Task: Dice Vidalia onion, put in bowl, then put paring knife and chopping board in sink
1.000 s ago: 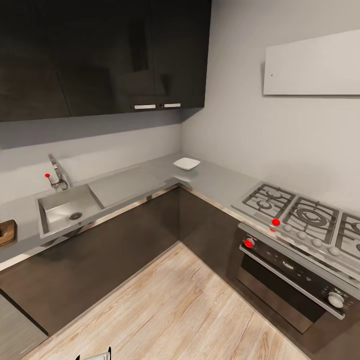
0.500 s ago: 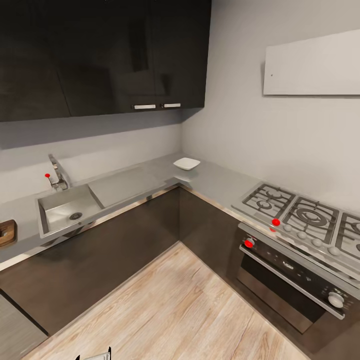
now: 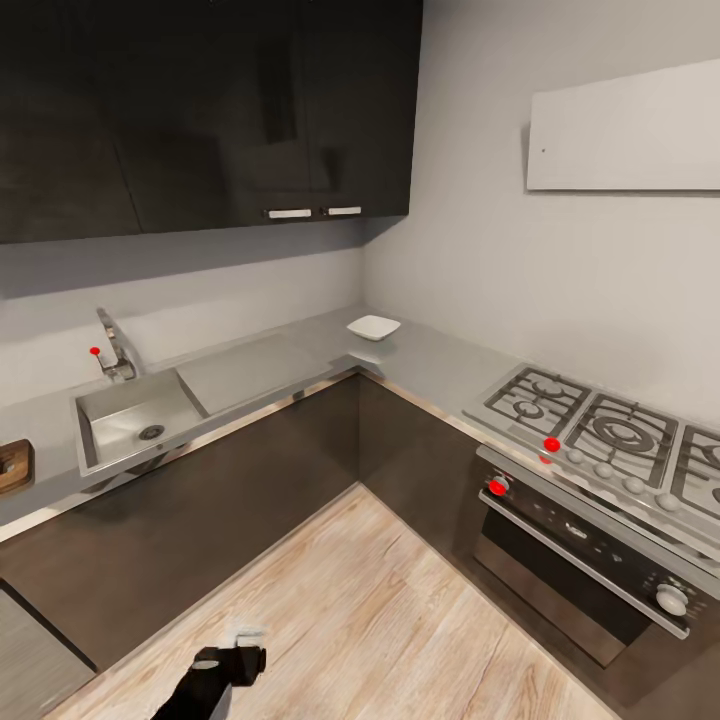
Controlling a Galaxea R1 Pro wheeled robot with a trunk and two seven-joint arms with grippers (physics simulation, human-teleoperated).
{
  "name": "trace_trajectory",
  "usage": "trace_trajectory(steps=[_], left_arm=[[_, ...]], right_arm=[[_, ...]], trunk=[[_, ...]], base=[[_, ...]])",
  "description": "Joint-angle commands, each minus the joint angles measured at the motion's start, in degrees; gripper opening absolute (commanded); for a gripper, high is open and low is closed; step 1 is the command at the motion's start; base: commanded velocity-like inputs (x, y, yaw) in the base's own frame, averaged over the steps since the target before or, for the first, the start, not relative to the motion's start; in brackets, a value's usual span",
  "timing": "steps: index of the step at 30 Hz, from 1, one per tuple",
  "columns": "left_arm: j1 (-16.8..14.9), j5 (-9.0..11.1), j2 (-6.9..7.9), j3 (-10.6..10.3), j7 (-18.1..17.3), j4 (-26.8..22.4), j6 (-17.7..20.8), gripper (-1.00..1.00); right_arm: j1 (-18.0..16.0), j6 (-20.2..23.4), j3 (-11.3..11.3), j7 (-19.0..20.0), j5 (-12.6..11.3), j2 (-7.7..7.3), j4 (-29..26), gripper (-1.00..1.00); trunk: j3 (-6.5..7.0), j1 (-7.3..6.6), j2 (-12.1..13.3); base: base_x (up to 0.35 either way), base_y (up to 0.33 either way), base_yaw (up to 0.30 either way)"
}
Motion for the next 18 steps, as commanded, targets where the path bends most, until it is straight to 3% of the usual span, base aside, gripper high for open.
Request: trace_trajectory(steps=[1,4,7,9,12,13,18], left_arm=[[0.0,-0.2,-0.69,-0.6,0.1,-5.4,7.0,1.00],[-0.1,-0.3,-3.69,-1.9,-0.1,-21.5,25.6,1.00],[-0.4,-0.3,-5.12,-4.9,0.1,-34.9,35.5,1.00],[-1.5,-0.2,-5.48,-5.8,0.2,-39.7,38.9,1.00],[-7.8,0.0,-5.66,-6.2,0.3,-41.6,40.8,1.00],[-11.6,0.0,-5.69,-6.3,0.4,-40.7,41.3,1.00],[-28.1,0.2,-5.89,-6.4,0.5,-31.1,41.9,1.00]], right_arm=[[0.0,-0.1,-0.4,-0.3,0.6,0.01,0.0,1.00],[0.0,-0.1,-0.5,-0.4,0.6,-0.09,0.0,1.00],[0.0,-0.1,-0.5,-0.4,0.6,-0.08,0.0,1.00],[0.0,-0.1,-0.5,-0.3,0.6,-0.02,0.0,1.00],[0.0,-0.1,-0.5,-0.3,0.6,-0.08,0.0,1.00],[0.0,-0.1,-0.5,-0.3,0.6,-0.16,0.0,1.00],[0.0,-0.1,-0.5,-0.3,0.6,-0.31,0.0,1.00]], trunk=[[-0.14,0.03,-0.1],[-0.14,0.03,-0.1],[-0.14,0.03,-0.1],[-0.14,0.03,-0.1],[-0.14,0.03,-0.1],[-0.14,0.03,-0.1],[-0.14,0.03,-0.1]], base=[[0.000,0.000,0.000],[0.000,0.000,0.000],[0.000,0.000,0.000],[0.000,0.000,0.000],[0.000,0.000,0.000],[0.000,0.000,0.000],[0.000,0.000,0.000]])
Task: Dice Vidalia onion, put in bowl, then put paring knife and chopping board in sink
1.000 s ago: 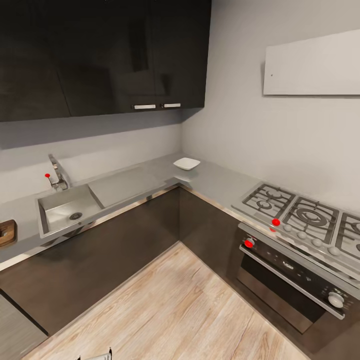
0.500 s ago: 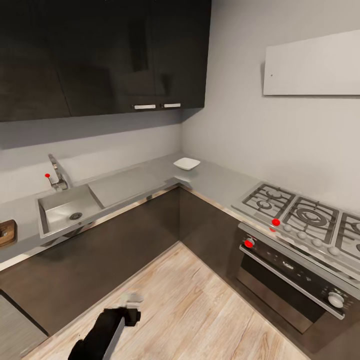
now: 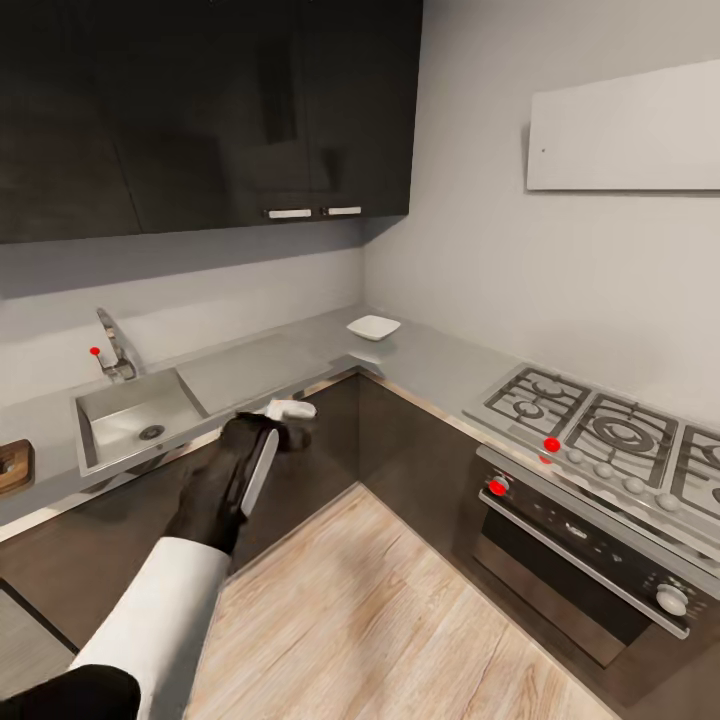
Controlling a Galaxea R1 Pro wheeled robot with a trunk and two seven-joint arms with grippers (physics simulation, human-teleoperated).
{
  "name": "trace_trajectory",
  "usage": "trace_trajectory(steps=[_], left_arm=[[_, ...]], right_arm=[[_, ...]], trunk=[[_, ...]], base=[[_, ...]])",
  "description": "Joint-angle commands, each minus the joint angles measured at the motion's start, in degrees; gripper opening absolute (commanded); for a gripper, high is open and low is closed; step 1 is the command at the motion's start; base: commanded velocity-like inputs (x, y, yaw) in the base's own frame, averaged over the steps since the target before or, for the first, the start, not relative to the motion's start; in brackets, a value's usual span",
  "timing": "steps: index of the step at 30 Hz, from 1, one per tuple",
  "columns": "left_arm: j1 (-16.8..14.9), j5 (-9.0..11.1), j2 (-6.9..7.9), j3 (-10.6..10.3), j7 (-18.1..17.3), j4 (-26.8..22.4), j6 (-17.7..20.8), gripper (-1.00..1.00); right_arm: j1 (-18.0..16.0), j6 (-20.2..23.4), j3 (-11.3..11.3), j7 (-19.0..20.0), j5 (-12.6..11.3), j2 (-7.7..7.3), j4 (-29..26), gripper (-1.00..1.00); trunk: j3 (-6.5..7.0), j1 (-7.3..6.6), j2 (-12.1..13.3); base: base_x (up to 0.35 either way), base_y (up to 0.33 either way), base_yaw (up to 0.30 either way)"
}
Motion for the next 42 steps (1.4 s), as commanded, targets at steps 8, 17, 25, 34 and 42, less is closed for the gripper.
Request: trace_trajectory(steps=[8,17,25,34,42], left_arm=[[-14.4,0.0,-0.19,-0.1,0.2,8.1,0.2,1.00],[-16.0,0.1,0.44,-0.1,-1.0,6.8,-0.1,1.00],[-16.1,0.4,1.51,0.3,-1.3,5.9,0.2,1.00],[-19.6,0.5,0.28,0.6,-1.0,6.3,0.3,1.00],[-20.4,0.4,-0.16,-0.6,-7.8,14.7,-0.1,1.00]], right_arm=[[0.0,-0.1,-0.5,-0.4,0.5,-0.06,0.0,1.00],[0.3,7.6,-0.4,-0.4,0.4,3.49,0.5,1.00],[4.8,25.4,-0.4,0.1,0.4,4.83,0.5,1.00],[11.7,27.2,-0.4,0.8,0.4,7.13,0.5,1.00],[13.5,27.3,-0.5,4.2,0.4,6.79,0.5,1.00]], trunk=[[-0.14,0.03,-0.1],[-0.14,0.03,-0.1],[-0.14,0.03,-0.1],[-0.14,0.03,-0.1],[-0.14,0.03,-0.1]], base=[[0.000,0.000,0.000],[0.000,0.000,0.000],[0.000,0.000,0.000],[0.000,0.000,0.000],[0.000,0.000,0.000]])
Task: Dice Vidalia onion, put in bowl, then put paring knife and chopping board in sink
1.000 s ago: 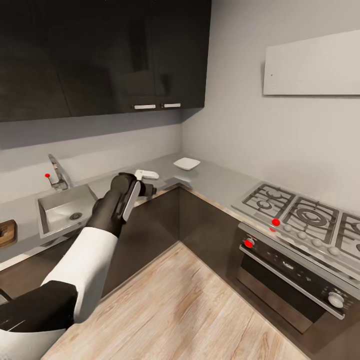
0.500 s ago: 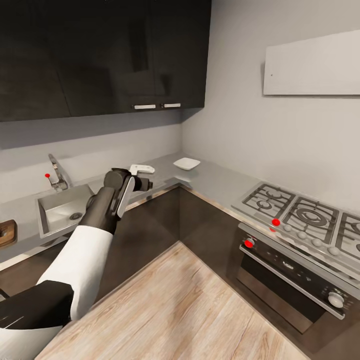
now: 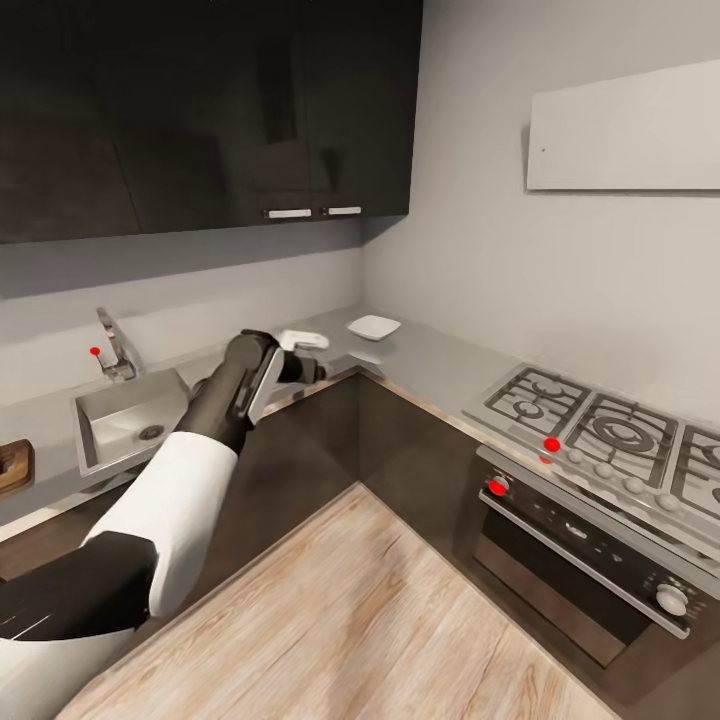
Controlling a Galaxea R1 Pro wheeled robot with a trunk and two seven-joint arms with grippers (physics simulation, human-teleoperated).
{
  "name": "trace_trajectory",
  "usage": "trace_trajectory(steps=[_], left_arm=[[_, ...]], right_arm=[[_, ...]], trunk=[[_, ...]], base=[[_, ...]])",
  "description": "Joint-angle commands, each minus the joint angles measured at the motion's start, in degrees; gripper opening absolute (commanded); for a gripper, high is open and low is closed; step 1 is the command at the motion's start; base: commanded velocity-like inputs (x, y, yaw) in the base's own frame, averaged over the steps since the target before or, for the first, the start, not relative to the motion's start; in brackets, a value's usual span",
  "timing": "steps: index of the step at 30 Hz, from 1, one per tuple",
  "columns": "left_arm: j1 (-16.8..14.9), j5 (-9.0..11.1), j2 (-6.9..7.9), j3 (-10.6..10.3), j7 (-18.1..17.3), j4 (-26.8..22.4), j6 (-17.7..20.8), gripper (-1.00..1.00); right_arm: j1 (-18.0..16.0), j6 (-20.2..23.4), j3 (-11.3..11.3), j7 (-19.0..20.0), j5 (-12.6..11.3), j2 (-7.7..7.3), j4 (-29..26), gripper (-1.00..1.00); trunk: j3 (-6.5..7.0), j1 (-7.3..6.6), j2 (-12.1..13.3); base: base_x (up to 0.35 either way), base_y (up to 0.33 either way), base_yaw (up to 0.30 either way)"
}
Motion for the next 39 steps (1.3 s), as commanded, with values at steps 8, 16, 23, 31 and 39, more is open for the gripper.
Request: trace_trajectory(steps=[8,16,23,31,39], left_arm=[[-0.1,-0.4,0.90,-4.0,-3.4,0.5,0.1,1.00],[-0.1,-0.4,0.96,-4.2,-3.5,-0.8,0.2,1.00],[-0.1,-0.4,1.02,-4.2,-3.5,-3.5,0.4,1.00],[-0.1,-0.5,1.02,-4.2,-3.4,-4.6,0.4,1.00],[-0.1,-0.5,1.13,-4.1,-3.4,-5.4,0.4,1.00]], right_arm=[[0.1,0.0,-0.5,-0.2,0.5,0.10,-0.2,1.00],[0.1,0.2,-0.4,-0.3,0.5,0.34,-0.2,1.00],[0.1,9.0,-0.5,0.4,0.5,0.39,-0.2,1.00],[0.1,13.3,-0.6,2.0,-5.2,-0.39,-0.1,1.00],[0.2,13.5,-0.7,1.8,-9.7,-0.86,-0.1,1.00]], trunk=[[-0.11,0.04,-0.1],[-0.11,0.04,-0.1],[-0.11,0.04,-0.1],[-0.11,0.04,-0.1],[-0.11,0.04,-0.1]], base=[[0.000,0.000,0.000],[0.194,0.000,0.000],[0.321,0.000,0.000],[0.326,0.000,0.000],[0.326,0.000,0.000]])
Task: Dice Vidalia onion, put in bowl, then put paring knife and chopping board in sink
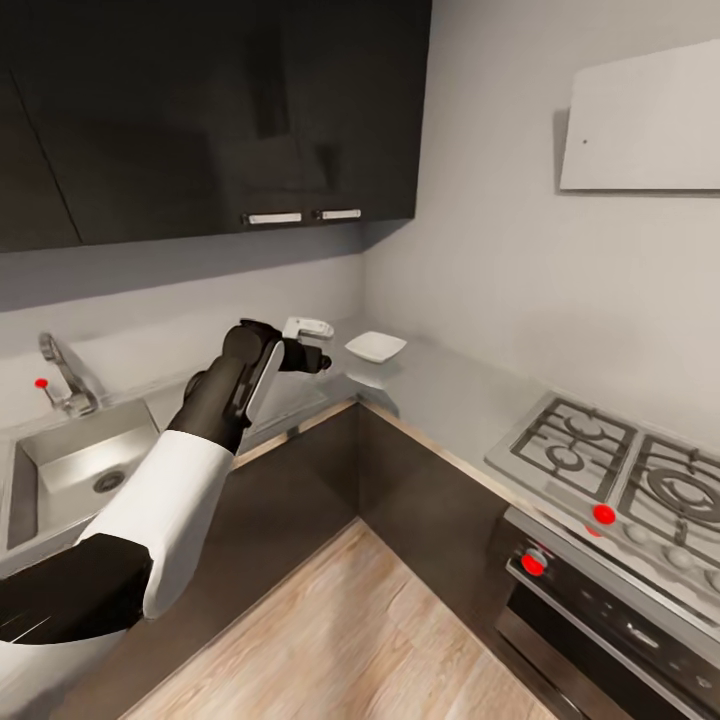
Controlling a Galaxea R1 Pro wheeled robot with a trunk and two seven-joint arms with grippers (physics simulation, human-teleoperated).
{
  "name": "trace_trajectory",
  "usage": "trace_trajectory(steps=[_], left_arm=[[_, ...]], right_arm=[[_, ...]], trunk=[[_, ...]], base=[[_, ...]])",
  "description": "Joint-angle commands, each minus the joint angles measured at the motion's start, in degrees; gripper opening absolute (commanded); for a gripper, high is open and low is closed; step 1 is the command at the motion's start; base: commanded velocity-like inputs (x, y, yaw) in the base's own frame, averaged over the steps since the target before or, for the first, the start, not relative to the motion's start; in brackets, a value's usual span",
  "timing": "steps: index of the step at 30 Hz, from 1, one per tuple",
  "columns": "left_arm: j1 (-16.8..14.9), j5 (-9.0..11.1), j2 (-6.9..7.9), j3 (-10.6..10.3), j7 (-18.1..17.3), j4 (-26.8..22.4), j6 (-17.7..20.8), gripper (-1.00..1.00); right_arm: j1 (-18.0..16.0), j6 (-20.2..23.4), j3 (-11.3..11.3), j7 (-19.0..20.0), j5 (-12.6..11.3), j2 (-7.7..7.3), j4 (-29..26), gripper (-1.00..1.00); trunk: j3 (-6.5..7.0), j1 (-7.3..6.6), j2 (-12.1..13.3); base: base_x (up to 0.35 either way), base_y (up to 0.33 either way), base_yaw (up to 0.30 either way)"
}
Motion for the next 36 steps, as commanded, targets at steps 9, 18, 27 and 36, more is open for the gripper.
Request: trace_trajectory(steps=[9,18,27,36], left_arm=[[-0.1,-0.1,0.72,0.0,-0.2,-1.7,0.3,1.00],[-0.1,-0.2,0.86,-0.1,-0.2,-1.9,0.2,1.00],[-0.1,-0.1,0.86,-0.1,-0.2,-1.3,0.1,1.00],[-0.1,-0.2,0.88,-0.1,-0.2,-1.3,0.1,1.00]], right_arm=[[0.1,-0.1,-0.3,-0.1,-0.3,0.04,-0.1,1.00],[0.0,1.3,-0.2,0.4,-0.2,0.03,-0.1,1.00],[0.1,3.9,0.0,0.4,0.0,0.06,-0.3,1.00],[0.1,4.1,0.0,0.4,-0.1,0.21,-0.3,1.00]], trunk=[[-0.11,0.07,-0.1],[-0.11,0.07,-0.1],[-0.11,0.07,-0.1],[-0.11,0.07,-0.1]], base=[[0.326,0.000,0.000],[0.124,0.000,0.000],[0.046,-0.003,0.000],[0.288,-0.063,0.000]])
